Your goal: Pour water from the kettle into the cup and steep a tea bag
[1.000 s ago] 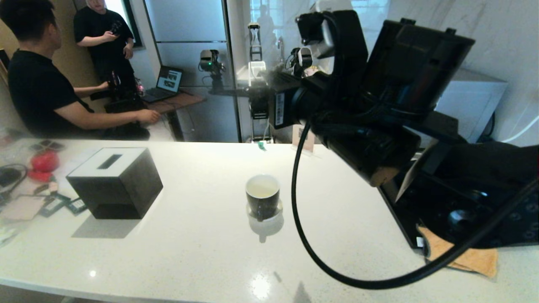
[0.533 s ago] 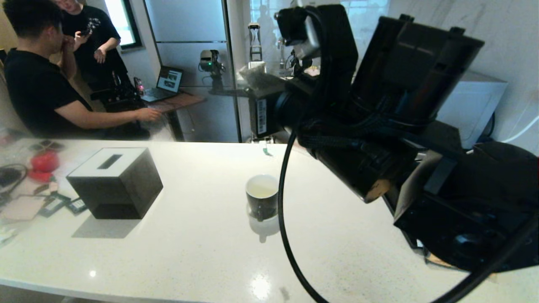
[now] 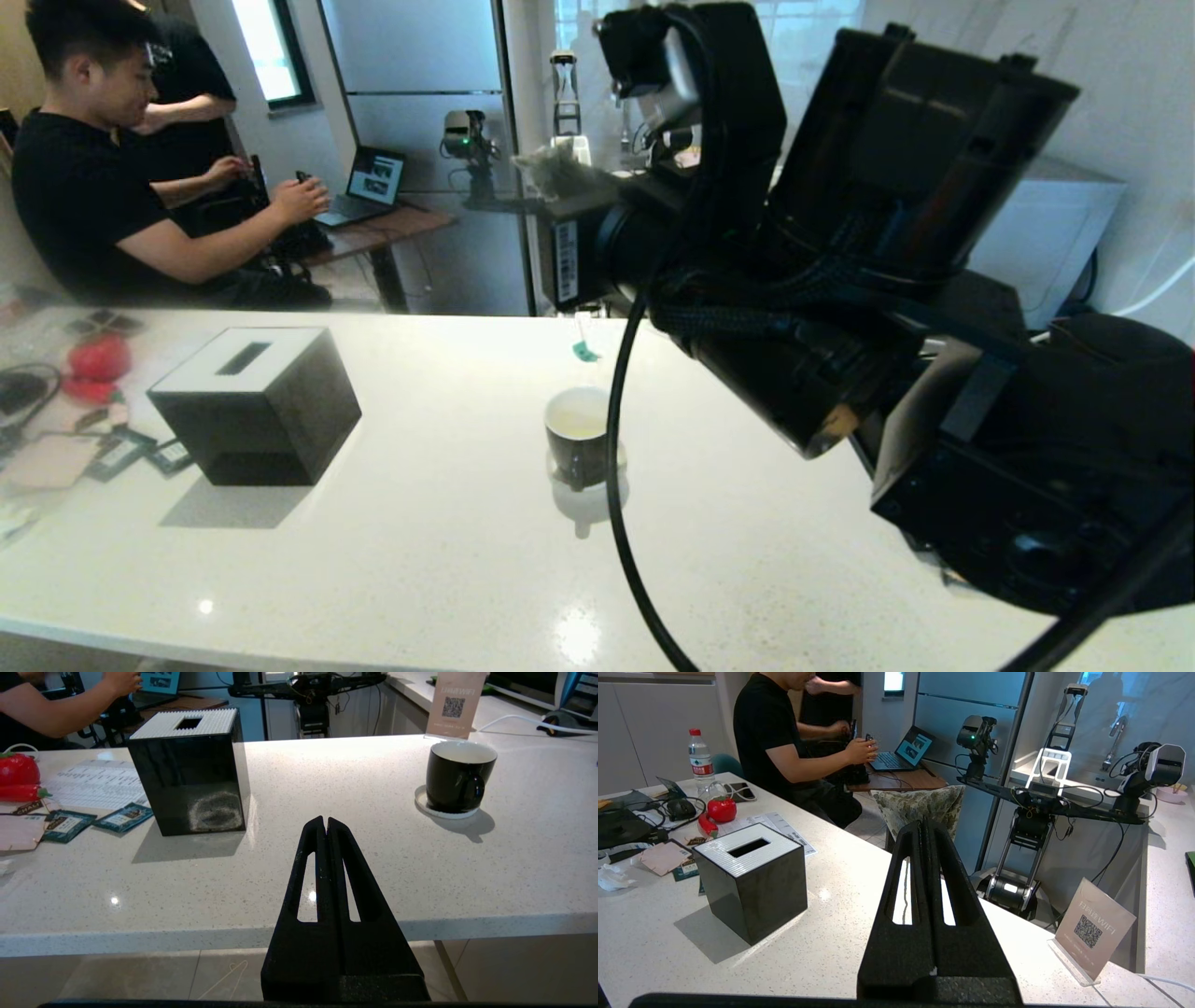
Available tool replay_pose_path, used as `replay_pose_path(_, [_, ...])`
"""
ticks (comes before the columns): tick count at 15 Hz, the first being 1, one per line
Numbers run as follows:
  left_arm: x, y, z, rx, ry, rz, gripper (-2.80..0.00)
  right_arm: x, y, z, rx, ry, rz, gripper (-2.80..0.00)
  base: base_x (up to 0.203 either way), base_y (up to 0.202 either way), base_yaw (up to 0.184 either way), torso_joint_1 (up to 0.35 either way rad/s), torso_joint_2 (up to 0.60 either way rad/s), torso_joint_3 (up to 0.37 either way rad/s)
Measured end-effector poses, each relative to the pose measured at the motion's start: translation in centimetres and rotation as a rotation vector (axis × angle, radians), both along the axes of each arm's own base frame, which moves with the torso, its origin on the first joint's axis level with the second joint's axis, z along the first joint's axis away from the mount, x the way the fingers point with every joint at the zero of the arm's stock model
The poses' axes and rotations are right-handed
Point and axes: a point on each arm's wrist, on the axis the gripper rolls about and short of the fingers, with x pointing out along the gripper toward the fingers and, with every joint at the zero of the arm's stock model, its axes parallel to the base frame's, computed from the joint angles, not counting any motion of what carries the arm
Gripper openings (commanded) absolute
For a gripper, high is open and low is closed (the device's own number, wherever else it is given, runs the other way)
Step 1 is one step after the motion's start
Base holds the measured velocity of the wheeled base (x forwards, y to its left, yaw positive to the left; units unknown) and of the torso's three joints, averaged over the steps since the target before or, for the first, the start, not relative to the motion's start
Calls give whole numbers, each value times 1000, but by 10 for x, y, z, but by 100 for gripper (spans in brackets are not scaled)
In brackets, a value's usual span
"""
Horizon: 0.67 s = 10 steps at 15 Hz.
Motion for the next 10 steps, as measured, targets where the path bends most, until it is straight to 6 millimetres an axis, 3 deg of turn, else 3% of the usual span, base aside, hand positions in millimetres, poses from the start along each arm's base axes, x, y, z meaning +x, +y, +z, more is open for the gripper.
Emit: replay_pose_path(10, [18, -2, 54, 7, 58, -138, -280, 0, 1, 4, 14, -7, 4, -280, 0, 0, 0, 0, 0, 0])
